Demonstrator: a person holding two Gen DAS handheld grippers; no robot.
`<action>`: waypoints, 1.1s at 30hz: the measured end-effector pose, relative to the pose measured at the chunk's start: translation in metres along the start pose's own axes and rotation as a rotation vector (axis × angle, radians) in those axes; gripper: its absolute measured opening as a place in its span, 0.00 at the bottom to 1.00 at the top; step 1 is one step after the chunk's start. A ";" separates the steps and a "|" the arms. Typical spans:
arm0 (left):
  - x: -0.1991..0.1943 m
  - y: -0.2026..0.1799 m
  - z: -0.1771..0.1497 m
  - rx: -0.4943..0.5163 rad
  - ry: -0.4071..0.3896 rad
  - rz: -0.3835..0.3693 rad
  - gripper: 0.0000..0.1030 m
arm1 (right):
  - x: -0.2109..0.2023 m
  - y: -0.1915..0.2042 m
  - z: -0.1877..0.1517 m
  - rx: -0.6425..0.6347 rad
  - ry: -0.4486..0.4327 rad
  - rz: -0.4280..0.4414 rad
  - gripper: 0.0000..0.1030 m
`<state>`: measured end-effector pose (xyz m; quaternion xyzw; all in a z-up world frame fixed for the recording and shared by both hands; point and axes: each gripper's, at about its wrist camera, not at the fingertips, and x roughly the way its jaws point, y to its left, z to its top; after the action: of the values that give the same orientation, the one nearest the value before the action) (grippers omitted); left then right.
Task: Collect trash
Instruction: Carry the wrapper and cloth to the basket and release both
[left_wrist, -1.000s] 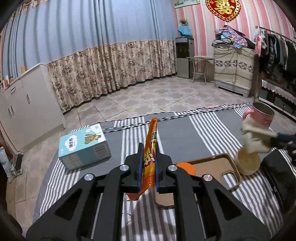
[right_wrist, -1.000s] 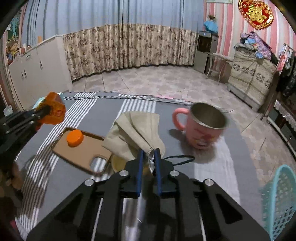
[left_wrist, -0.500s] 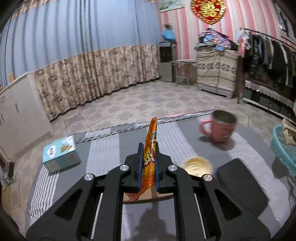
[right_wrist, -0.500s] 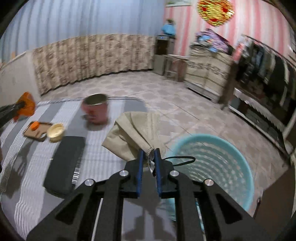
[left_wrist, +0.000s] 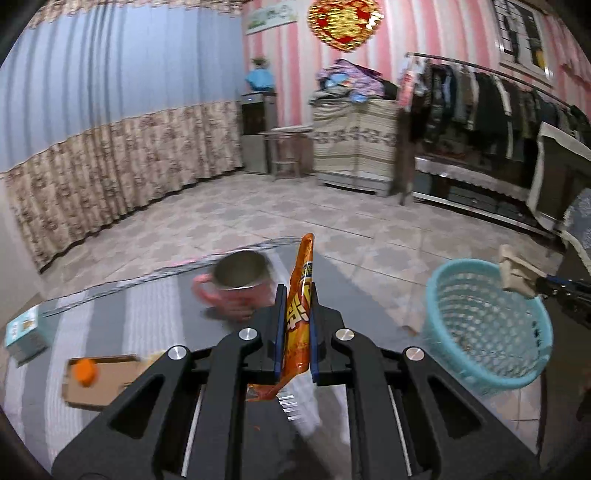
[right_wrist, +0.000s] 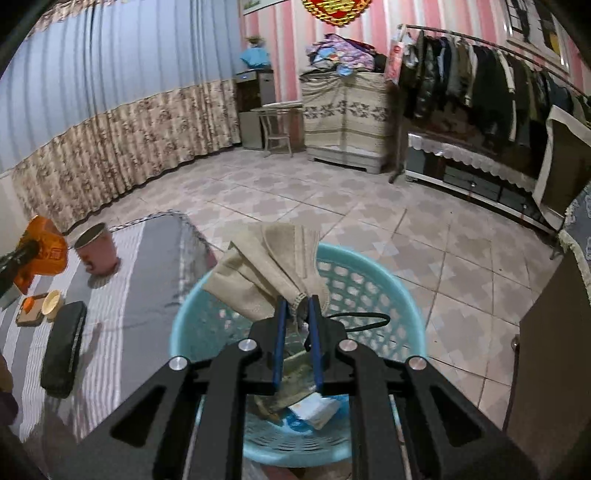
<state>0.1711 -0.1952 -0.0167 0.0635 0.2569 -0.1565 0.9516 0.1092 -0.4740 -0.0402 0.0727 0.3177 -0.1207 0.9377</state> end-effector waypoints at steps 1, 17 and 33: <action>0.003 -0.010 0.000 0.005 0.002 -0.012 0.09 | 0.002 -0.006 0.000 0.008 -0.003 -0.011 0.12; 0.058 -0.153 0.000 0.142 0.063 -0.147 0.09 | 0.022 -0.063 -0.012 0.141 0.010 -0.058 0.12; 0.051 -0.127 0.009 0.101 0.025 -0.048 0.84 | 0.042 -0.054 -0.017 0.100 0.040 -0.039 0.12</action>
<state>0.1750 -0.3304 -0.0399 0.1074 0.2618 -0.1914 0.9398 0.1171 -0.5301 -0.0831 0.1155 0.3311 -0.1534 0.9238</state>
